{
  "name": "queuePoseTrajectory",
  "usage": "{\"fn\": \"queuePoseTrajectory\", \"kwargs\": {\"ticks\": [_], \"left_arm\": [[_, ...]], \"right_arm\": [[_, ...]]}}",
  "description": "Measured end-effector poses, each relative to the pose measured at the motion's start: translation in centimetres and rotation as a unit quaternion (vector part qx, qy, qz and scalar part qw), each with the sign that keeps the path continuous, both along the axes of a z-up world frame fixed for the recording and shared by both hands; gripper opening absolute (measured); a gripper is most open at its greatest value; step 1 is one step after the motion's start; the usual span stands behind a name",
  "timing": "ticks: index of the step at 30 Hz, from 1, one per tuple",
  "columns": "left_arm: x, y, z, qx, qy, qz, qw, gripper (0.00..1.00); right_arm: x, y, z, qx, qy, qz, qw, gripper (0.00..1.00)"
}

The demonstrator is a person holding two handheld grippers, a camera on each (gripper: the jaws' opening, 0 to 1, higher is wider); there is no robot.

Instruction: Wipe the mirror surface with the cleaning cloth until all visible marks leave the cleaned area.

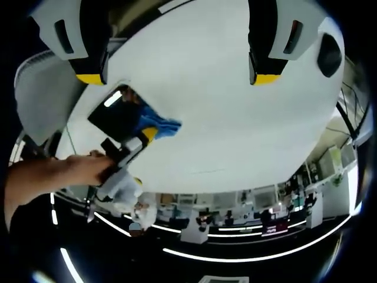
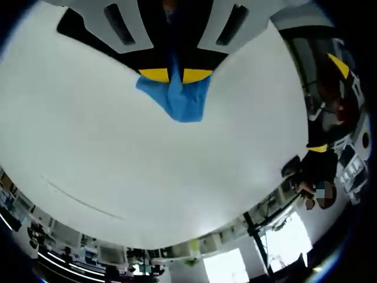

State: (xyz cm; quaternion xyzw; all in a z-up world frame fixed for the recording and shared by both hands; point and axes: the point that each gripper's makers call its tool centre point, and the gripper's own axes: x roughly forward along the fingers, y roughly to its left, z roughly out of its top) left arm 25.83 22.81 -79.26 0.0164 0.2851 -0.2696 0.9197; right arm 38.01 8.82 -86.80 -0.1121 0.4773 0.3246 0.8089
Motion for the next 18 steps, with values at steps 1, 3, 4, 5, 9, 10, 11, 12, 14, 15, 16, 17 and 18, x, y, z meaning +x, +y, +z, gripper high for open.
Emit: {"fn": "queuePoseTrajectory", "kwargs": {"ticks": [1,3,4,5,9,10,11,12,14,15,16,17,18], "left_arm": [[0.1,-0.1,0.1,0.0,-0.001,-0.001,1.0,1.0],[0.3,-0.1,0.1,0.0,-0.002,-0.002,1.0,1.0],[0.3,-0.1,0.2,0.0,-0.003,-0.002,1.0,1.0],[0.4,-0.1,0.3,0.0,-0.004,-0.001,1.0,1.0],[0.4,-0.1,0.4,0.0,-0.005,-0.002,1.0,1.0],[0.4,-0.1,0.4,0.001,-0.005,-0.002,1.0,1.0],[0.4,-0.1,0.4,0.001,-0.005,-0.002,1.0,1.0],[0.4,-0.1,0.4,0.001,-0.005,-0.002,1.0,1.0],[0.3,0.0,0.4,0.001,-0.004,0.0,1.0,1.0],[0.3,0.0,0.4,0.001,-0.004,0.0,1.0,1.0],[0.3,-0.1,0.3,0.001,-0.004,0.0,1.0,1.0],[0.3,-0.1,0.3,0.001,-0.003,0.0,1.0,1.0],[0.2,-0.1,0.3,0.001,-0.003,0.0,1.0,1.0]], "right_arm": [[0.0,0.0,0.0,0.0,-0.001,0.0,1.0,0.01],[-0.2,0.0,0.0,-0.003,-0.005,0.009,0.9999,0.01],[-0.2,0.0,0.0,-0.006,-0.012,0.02,0.9997,0.01],[-0.3,0.0,0.0,-0.01,-0.021,0.033,0.9992,0.01],[-0.4,-0.1,0.1,-0.004,-0.021,0.033,0.9992,0.01],[-0.4,-0.1,0.1,-0.004,-0.023,0.037,0.999,0.01],[-0.3,-0.1,0.0,-0.004,-0.025,0.042,0.9988,0.01],[-0.4,-0.2,-0.1,-0.003,-0.029,0.048,0.9984,0.01],[-0.4,-0.5,0.0,-0.001,-0.03,0.049,0.9984,0.01],[-0.4,-0.6,-0.1,0.001,-0.028,0.045,0.9986,0.01],[-0.4,-0.7,-0.1,0.004,-0.024,0.037,0.999,0.01],[-0.4,-1.0,0.0,0.004,-0.023,0.036,0.9991,0.01],[-0.4,-1.2,0.0,0.004,-0.024,0.037,0.999,0.01]]}}
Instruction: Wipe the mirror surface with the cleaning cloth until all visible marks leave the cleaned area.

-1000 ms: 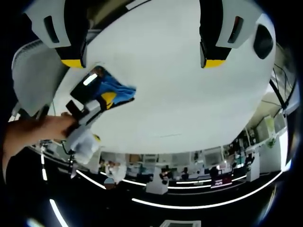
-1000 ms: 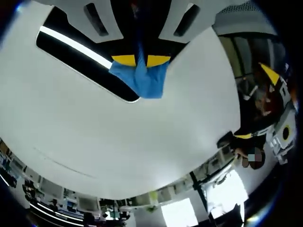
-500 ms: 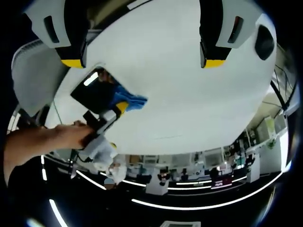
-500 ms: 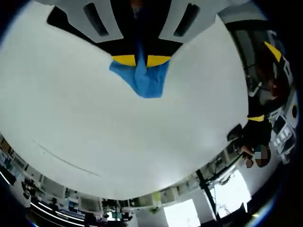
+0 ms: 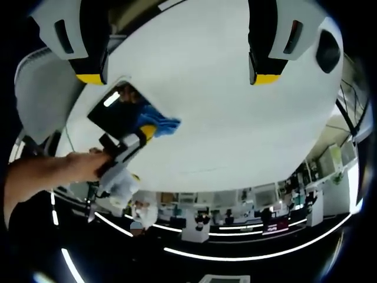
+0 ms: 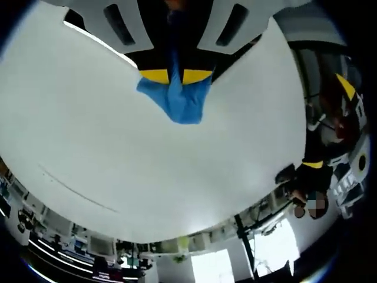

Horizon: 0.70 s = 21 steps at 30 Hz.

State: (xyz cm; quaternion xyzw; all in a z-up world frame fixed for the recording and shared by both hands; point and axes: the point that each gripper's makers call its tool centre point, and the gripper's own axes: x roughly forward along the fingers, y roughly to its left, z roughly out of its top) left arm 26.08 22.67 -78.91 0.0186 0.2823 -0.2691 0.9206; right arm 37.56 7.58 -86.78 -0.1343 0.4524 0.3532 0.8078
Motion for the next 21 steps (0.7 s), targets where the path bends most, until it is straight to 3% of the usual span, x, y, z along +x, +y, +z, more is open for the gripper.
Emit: {"fn": "queuePoseTrajectory", "kwargs": {"ticks": [12,21], "left_arm": [[0.1,-0.5,-0.1,-0.001,-0.001,-0.004,1.0,0.99],[0.3,-0.5,0.2,0.0,-0.004,-0.006,1.0,0.99]], "right_arm": [[0.0,-3.7,-0.1,-0.005,0.003,-0.023,0.9997,0.01],[-0.1,-4.3,-0.1,-0.003,0.002,-0.04,0.9992,0.01]]}}
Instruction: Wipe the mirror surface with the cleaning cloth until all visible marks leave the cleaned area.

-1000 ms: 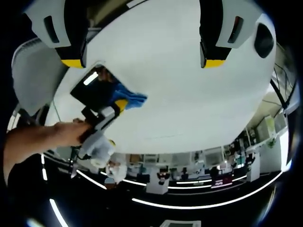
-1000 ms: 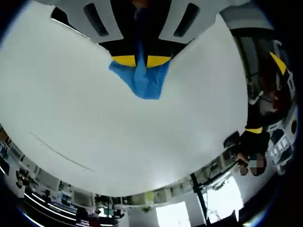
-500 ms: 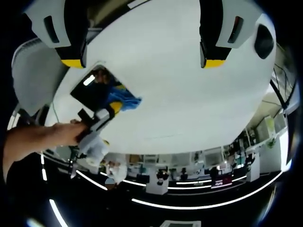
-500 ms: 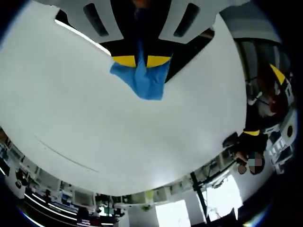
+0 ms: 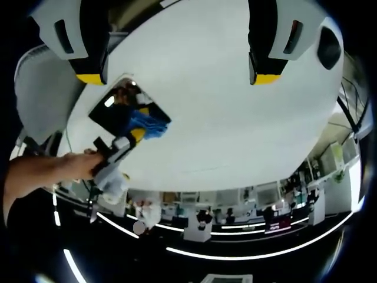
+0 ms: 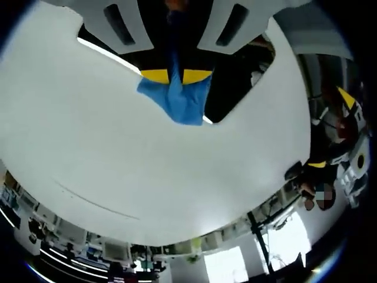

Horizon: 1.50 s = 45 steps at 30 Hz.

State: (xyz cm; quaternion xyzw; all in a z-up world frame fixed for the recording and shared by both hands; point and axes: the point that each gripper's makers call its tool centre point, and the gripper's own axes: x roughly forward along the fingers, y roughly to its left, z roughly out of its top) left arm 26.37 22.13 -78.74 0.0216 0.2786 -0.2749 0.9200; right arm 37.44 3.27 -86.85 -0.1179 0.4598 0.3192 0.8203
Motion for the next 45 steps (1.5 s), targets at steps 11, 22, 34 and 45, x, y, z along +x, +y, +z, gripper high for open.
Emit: {"fn": "queuePoseTrajectory", "kwargs": {"ticks": [11,22,34,45], "left_arm": [[-0.3,-0.2,-0.2,0.004,0.004,-0.003,1.0,0.99],[-0.1,-0.5,-0.2,0.01,0.006,-0.012,0.9999,0.99],[0.3,-0.9,-0.1,0.015,0.005,-0.025,0.9996,0.99],[0.1,-1.2,-0.4,0.014,0.007,-0.027,0.9995,0.99]], "right_arm": [[-2.2,-0.3,-0.1,-0.022,-0.024,0.015,0.9994,0.01],[-6.7,-0.6,-0.1,0.006,0.014,0.011,0.9998,0.01],[-11.0,-0.2,-0.1,0.032,0.061,-0.003,0.9976,0.01],[-12.9,0.0,-0.1,0.051,0.098,-0.018,0.9937,0.01]]}}
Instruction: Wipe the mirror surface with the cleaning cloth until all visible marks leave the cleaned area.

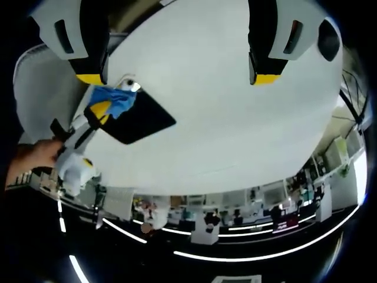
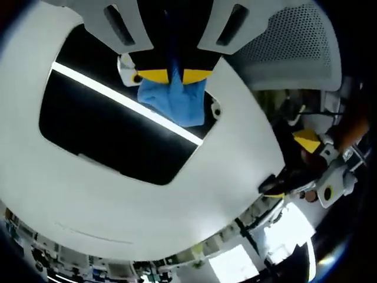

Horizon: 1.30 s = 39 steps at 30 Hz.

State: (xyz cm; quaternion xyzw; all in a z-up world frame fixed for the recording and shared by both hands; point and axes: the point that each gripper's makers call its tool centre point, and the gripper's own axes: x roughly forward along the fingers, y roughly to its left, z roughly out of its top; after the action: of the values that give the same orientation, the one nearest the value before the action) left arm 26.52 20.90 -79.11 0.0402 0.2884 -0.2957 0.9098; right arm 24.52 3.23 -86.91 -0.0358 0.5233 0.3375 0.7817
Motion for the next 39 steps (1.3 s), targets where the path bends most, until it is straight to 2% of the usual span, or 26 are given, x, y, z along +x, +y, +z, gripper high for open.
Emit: {"fn": "queuePoseTrajectory", "kwargs": {"ticks": [11,27,33,39], "left_arm": [[-0.1,0.0,0.0,0.002,0.001,0.001,1.0,0.99],[-0.1,-0.3,-0.2,-0.001,0.002,0.004,1.0,0.99],[-0.1,-0.4,-0.2,-0.001,0.001,0.002,1.0,0.99],[-0.1,-0.4,-0.3,0.0,0.002,0.003,1.0,0.99]], "right_arm": [[0.5,-0.7,0.1,0.003,-0.002,0.0,1.0,0.01],[1.1,-5.8,-0.1,-0.005,0.008,-0.035,0.9993,0.01],[1.2,-5.4,0.0,-0.01,0.008,-0.027,0.9996,0.01],[3.0,-5.0,0.0,-0.015,-0.005,-0.021,0.9997,0.01]]}}
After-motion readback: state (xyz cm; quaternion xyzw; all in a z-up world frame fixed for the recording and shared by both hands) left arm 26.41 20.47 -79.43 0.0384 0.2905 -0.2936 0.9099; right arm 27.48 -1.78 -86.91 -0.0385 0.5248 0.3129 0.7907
